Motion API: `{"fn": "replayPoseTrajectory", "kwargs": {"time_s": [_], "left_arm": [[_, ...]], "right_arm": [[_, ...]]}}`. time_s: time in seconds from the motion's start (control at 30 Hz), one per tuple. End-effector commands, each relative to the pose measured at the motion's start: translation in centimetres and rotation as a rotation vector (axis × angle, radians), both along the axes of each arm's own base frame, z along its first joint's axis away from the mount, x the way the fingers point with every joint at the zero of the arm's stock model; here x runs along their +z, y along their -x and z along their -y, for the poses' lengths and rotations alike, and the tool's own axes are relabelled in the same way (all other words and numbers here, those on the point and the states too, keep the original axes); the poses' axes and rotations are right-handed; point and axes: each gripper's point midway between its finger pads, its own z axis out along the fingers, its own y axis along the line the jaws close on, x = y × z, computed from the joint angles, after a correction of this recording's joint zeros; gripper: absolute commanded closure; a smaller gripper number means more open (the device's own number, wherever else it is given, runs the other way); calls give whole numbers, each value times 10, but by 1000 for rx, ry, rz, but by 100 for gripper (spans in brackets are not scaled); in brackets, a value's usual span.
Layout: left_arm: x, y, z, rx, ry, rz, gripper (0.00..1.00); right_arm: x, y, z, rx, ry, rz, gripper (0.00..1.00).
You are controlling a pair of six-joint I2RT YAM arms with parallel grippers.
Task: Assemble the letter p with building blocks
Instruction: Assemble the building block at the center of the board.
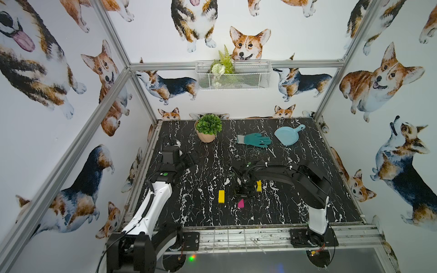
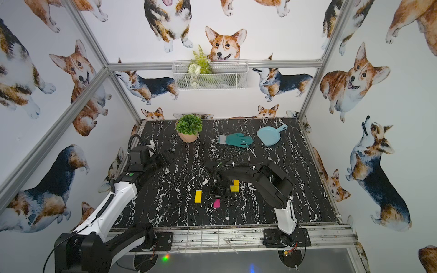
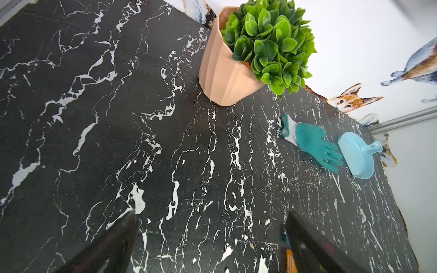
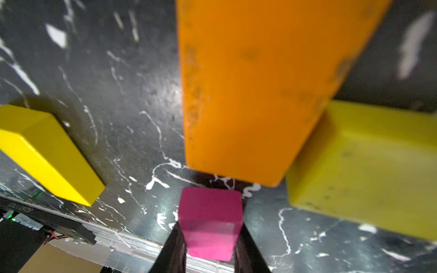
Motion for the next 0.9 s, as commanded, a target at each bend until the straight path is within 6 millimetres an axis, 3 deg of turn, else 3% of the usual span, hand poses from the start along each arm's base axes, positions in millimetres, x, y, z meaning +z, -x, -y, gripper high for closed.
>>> {"fn": "replayPoseTrajectory", "kwargs": {"time_s": [0.0,0.63,0.87], "left_arm": [[8,-5,1,-6,7,33,0],[6,-6,3,-11,15,31,0],[6,-6,2,-9,14,31,0]], "right_arm": [[-2,-18,12,-54,56,86,75],[-6,-23,9,-37,69,74,73],[-8,-19,8,-28,72,60,62]]}}
